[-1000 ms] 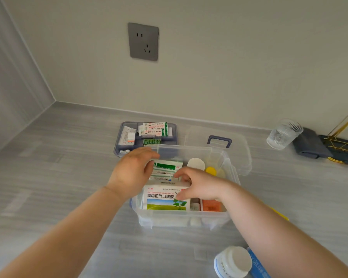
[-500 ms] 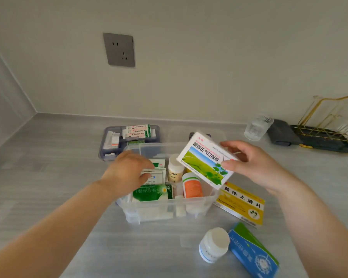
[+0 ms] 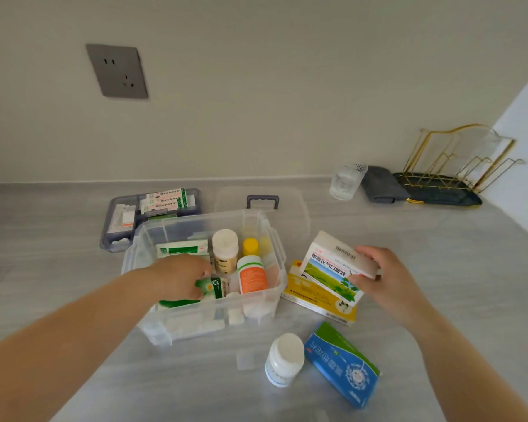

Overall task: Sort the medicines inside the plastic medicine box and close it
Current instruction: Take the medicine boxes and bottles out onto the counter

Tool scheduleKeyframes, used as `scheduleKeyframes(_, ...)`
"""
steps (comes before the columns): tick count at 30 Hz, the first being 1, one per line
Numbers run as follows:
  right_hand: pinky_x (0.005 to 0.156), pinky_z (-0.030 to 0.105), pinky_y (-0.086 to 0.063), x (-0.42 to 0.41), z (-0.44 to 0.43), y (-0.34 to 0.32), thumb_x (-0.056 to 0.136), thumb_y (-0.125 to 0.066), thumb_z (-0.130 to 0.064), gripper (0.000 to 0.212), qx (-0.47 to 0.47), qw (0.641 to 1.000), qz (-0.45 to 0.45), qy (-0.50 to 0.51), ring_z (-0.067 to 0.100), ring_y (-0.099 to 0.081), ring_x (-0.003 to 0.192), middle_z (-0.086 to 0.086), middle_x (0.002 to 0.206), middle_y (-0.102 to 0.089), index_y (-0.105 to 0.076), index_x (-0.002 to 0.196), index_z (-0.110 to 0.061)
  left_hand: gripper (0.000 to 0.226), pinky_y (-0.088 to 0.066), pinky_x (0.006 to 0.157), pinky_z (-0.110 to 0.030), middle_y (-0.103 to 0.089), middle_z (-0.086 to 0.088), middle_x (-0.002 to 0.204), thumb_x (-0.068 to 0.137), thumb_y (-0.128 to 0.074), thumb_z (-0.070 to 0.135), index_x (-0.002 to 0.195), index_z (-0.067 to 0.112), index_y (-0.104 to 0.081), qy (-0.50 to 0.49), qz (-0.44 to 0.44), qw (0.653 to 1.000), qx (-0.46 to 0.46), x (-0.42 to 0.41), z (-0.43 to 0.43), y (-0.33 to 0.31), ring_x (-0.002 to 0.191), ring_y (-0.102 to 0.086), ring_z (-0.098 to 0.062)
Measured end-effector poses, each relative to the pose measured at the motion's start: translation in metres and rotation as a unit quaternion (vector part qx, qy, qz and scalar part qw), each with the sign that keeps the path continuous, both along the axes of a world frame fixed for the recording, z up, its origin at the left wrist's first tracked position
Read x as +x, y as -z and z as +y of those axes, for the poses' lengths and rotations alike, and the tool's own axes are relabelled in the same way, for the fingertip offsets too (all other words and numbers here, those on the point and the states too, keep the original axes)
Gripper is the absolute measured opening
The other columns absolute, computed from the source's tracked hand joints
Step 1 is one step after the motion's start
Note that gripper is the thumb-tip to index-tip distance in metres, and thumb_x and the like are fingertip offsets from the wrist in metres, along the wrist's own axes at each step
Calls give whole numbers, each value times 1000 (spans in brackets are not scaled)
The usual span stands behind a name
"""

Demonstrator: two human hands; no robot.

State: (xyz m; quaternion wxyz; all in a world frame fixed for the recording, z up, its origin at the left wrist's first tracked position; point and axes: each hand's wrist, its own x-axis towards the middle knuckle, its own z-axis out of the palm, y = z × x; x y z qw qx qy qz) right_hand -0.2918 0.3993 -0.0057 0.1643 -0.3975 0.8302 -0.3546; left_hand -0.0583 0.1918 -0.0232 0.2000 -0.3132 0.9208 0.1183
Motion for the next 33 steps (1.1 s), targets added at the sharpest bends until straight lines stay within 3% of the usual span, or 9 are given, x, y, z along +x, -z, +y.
scheduleKeyframes(8,71,27,-44,1,-10,27,78,-63,-8,50,55,998,29,-13,14,-49,95,8,127,-46,-44,123,-17,47,-44,93,-29,-54,-3,125,78,-58,19,123,22,-44,-3,2,1000,29,-2,-2,10,109,-51,-21)
scheduleKeyframes(12,77,30,-46,1,-13,28,78,-62,-11,58,87,995,43,-23,20,-50,110,5,130,-42,-37,129,-20,39,-42,92,-29,-55,-6,123,78,-59,21,116,16,-51,-4,-17,999,42,-3,-6,13,108,-51,-23)
scheduleKeyframes(16,86,36,-50,3,-11,32,79,-61,-12,59,105,994,25,-30,19,-48,114,4,133,-40,-34,130,-21,44,-40,88,-26,-54,-5,125,78,-59,19,120,16,-47,-28,-47,996,72,1,-9,9,107,-50,-22)
scheduleKeyframes(20,86,37,-49,4,-12,30,77,-65,-15,70,94,995,-1,-20,19,-46,117,4,138,-37,-26,135,-23,41,-36,80,-22,-55,-6,122,79,-60,19,118,14,-48,-34,-28,996,74,3,-6,3,93,-45,-15)
scheduleKeyframes(24,99,41,-41,3,-14,17,75,-67,-21,72,50,999,10,-5,21,-35,128,5,142,-35,-27,135,-21,36,-41,75,-18,-58,-6,118,80,-59,18,115,14,-50,-75,53,993,73,7,-5,-11,88,-47,-14)
scheduleKeyframes(27,97,33,-35,12,-20,2,78,-64,-21,58,-53,996,65,7,16,-38,123,3,135,-42,-37,130,-18,33,-39,78,-22,-58,-5,111,82,-58,17,114,16,-51,-121,149,979,66,14,-4,-28,90,-49,-15)
scheduleKeyframes(30,89,23,-31,32,-36,-16,80,-61,-16,46,-168,983,78,2,4,-38,107,-7,115,-44,-44,123,-18,19,-39,58,-18,-57,7,84,82,-59,16,97,25,-53,-164,284,943,54,26,1,-51,72,-52,-6)
scheduleKeyframes(33,83,13,-34,64,-63,-35,80,-60,-12,40,-233,970,-12,-69,3,-47,98,-15,106,-47,-45,114,-27,22,-41,45,-7,-55,21,71,80,-62,14,84,35,-54,-200,410,887,69,42,11,-74,58,-57,5)
